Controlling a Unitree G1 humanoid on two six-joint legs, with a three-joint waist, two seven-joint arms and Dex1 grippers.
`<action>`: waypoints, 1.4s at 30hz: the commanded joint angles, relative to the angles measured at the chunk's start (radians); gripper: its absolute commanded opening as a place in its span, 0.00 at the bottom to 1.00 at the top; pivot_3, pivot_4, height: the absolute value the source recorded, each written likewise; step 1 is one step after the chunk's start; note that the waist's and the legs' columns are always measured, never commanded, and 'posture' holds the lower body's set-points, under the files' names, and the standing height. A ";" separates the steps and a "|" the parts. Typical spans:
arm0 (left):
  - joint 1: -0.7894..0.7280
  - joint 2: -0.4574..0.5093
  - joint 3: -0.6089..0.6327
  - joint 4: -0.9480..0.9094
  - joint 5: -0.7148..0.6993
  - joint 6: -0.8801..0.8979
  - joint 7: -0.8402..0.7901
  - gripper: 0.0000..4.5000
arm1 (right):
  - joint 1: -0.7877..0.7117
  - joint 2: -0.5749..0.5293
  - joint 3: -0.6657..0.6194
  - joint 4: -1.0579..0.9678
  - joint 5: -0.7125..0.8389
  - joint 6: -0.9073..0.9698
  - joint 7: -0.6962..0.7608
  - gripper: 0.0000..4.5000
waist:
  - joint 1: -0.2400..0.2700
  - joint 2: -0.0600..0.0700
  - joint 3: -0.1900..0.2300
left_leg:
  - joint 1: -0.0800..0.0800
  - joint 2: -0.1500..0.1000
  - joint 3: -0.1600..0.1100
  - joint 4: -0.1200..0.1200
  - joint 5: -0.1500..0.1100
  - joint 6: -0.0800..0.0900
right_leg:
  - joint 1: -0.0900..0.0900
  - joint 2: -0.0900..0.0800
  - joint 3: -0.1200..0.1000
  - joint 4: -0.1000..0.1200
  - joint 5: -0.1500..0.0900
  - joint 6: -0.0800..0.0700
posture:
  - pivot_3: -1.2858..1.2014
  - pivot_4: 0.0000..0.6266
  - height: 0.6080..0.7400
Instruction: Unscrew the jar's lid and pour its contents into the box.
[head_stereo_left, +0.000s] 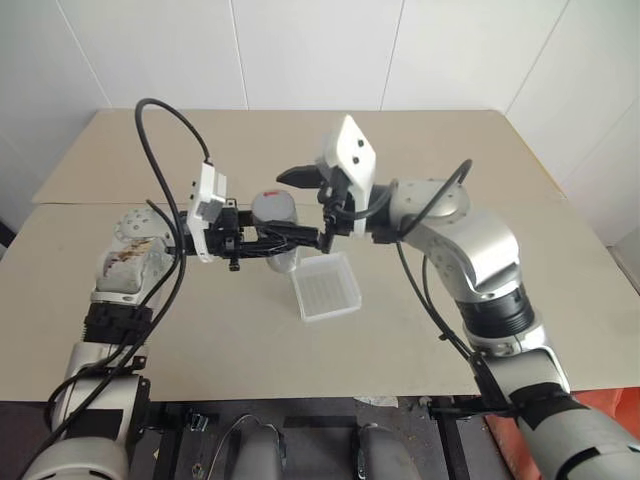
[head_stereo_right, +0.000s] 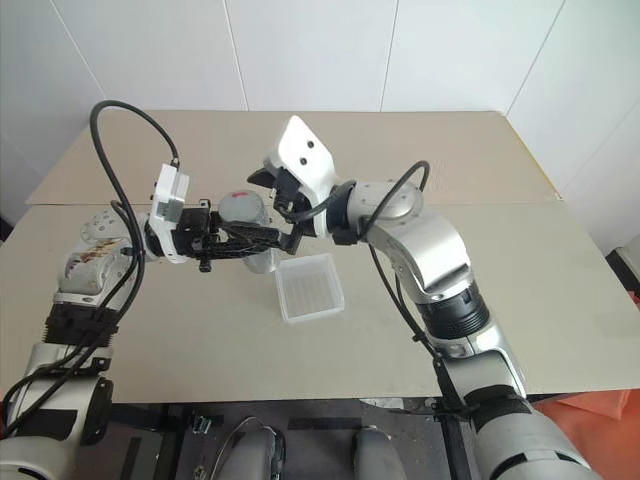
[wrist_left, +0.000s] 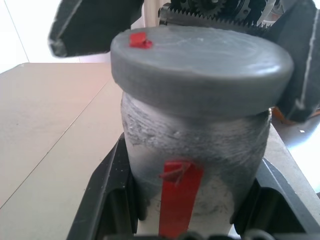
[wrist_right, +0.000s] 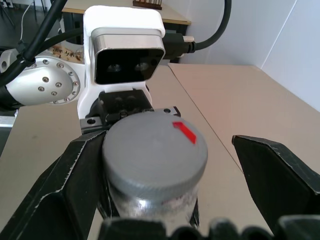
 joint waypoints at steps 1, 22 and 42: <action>0.003 0.021 0.027 -0.050 -0.026 0.001 -0.026 0.42 | 0.007 -0.039 -0.078 -0.024 0.002 -0.017 -0.008 0.99 | 0.000 0.000 0.000 | 0.000 0.000 0.000 0.000 0.000 0.000 | 0.000 0.000 0.000 0.000 0.000 0.000 | 0.52 0.24 1.00; 0.013 0.031 0.040 -0.049 -0.025 -0.001 -0.030 0.42 | 0.087 -0.128 -0.096 -0.137 0.064 -0.026 0.092 0.99 | 0.001 0.000 0.000 | 0.000 0.000 0.000 0.000 0.000 0.000 | 0.000 0.000 0.000 0.000 0.000 0.000 | 0.52 0.24 1.00; 0.015 0.010 0.020 -0.054 -0.016 0.003 -0.020 0.42 | -0.010 0.023 0.000 -0.128 0.035 0.088 -0.041 0.99 | 0.000 0.000 0.000 | 0.000 0.000 0.000 0.000 0.000 0.000 | 0.000 0.000 0.000 0.000 0.000 0.000 | 0.52 0.24 1.00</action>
